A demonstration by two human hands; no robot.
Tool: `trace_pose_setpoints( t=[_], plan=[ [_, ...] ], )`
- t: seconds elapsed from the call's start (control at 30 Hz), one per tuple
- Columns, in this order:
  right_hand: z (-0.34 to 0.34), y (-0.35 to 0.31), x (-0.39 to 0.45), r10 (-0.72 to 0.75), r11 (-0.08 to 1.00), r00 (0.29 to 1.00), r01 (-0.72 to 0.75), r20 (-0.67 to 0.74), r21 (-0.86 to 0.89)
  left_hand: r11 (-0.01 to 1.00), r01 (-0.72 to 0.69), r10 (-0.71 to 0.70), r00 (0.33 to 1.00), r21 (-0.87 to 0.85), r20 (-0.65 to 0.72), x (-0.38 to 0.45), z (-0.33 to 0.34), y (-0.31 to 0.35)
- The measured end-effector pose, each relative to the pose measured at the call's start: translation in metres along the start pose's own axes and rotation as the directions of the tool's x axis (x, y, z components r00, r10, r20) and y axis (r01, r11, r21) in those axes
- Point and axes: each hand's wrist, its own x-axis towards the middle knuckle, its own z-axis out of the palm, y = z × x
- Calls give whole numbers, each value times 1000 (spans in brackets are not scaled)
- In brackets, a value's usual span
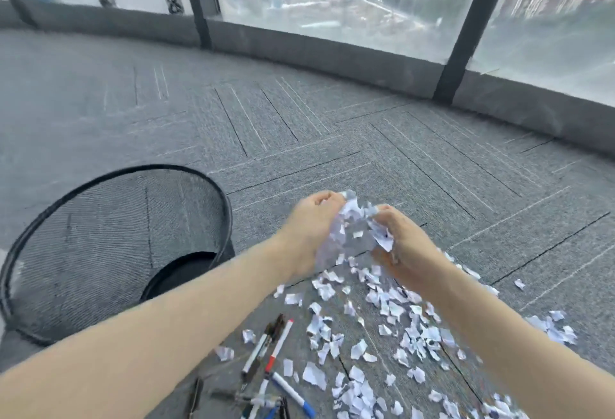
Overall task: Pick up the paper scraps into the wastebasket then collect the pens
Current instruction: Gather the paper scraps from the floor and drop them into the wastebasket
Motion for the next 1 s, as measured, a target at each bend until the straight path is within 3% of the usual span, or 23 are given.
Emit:
trace_pose_setpoints(
  t=[0.13,0.2,0.3,0.43,0.57,0.7,0.8,1.0],
  plan=[
    [97,-17,12,-5,991,982,29,188,-129,963,-29,-47,961,-269,-272,-14,-93,6],
    [143,-12,17,-9,981,963,60,268,-186,956,-36,-87,914,-292,-397,-23,-136,-1],
    [195,1,19,48,964,939,45,341,-261,979,83,-167,844,-184,-510,-32,-185,-23],
    [218,12,31,167,904,896,28,412,-426,965,243,-258,816,-98,-518,-41,-214,-45],
    [215,10,39,188,807,895,95,405,-583,961,275,-243,805,-23,-542,-41,-218,-46],
    [215,11,42,163,734,885,187,436,-653,972,217,-226,783,-85,-580,-34,-213,-47],
    [216,16,44,116,741,896,208,428,-638,984,126,-176,800,-127,-574,-30,-211,-53],
    [221,21,46,90,738,921,193,378,-646,994,112,-89,787,-1,-611,-27,-210,-51]
  ],
)
